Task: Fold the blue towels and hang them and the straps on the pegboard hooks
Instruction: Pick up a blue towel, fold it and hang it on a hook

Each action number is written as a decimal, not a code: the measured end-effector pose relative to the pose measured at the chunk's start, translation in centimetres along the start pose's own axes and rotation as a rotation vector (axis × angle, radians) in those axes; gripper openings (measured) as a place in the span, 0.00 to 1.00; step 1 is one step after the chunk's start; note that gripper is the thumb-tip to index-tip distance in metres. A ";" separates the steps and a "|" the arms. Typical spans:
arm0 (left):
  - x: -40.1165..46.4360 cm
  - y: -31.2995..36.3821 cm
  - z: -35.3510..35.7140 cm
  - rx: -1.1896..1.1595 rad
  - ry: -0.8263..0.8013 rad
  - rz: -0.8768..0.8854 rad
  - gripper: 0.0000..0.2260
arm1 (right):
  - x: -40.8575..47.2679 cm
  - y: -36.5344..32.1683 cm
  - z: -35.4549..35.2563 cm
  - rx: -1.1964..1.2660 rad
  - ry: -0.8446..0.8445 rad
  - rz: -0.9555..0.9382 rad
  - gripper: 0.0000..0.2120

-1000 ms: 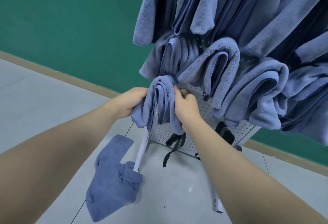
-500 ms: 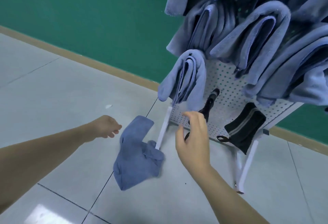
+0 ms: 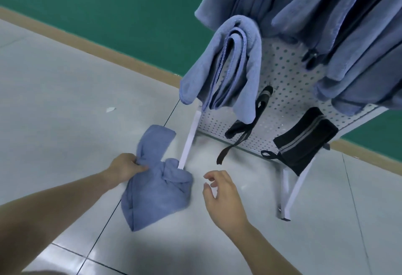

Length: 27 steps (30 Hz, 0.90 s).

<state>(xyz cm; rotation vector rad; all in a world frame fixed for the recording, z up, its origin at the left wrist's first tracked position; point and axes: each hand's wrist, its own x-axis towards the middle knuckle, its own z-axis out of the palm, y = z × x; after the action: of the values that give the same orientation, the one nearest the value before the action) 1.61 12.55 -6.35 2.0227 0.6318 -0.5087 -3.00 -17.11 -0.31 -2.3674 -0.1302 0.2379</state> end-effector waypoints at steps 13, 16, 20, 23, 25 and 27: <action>-14.6 16.4 0.6 -0.071 -0.499 0.541 0.11 | -1.5 -7.8 -7.2 0.314 -0.236 -0.024 0.14; -20.4 20.5 -0.3 -0.071 -0.404 0.674 0.09 | -2.5 -11.7 -11.6 0.378 -0.140 -0.094 0.11; -28.0 24.9 -1.9 -0.069 -0.204 0.835 0.06 | -5.5 -15.8 -18.5 0.307 -0.047 -0.183 0.14; -33.0 27.1 -1.9 -0.129 -0.141 0.946 0.07 | -8.6 -18.0 -23.8 0.246 0.056 -0.227 0.21; -36.3 28.0 -1.4 -0.206 -0.119 1.015 0.08 | -10.7 -19.0 -26.6 0.243 0.123 -0.271 0.19; -39.0 28.3 -0.5 -0.305 -0.056 1.084 0.09 | -12.5 -19.7 -28.8 0.255 0.159 -0.298 0.15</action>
<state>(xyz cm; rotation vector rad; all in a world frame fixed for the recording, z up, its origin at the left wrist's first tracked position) -11.46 -8.44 35.00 1.7343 -0.4316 0.1800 -9.67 -24.37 35.37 -2.0713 -0.3519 -0.0740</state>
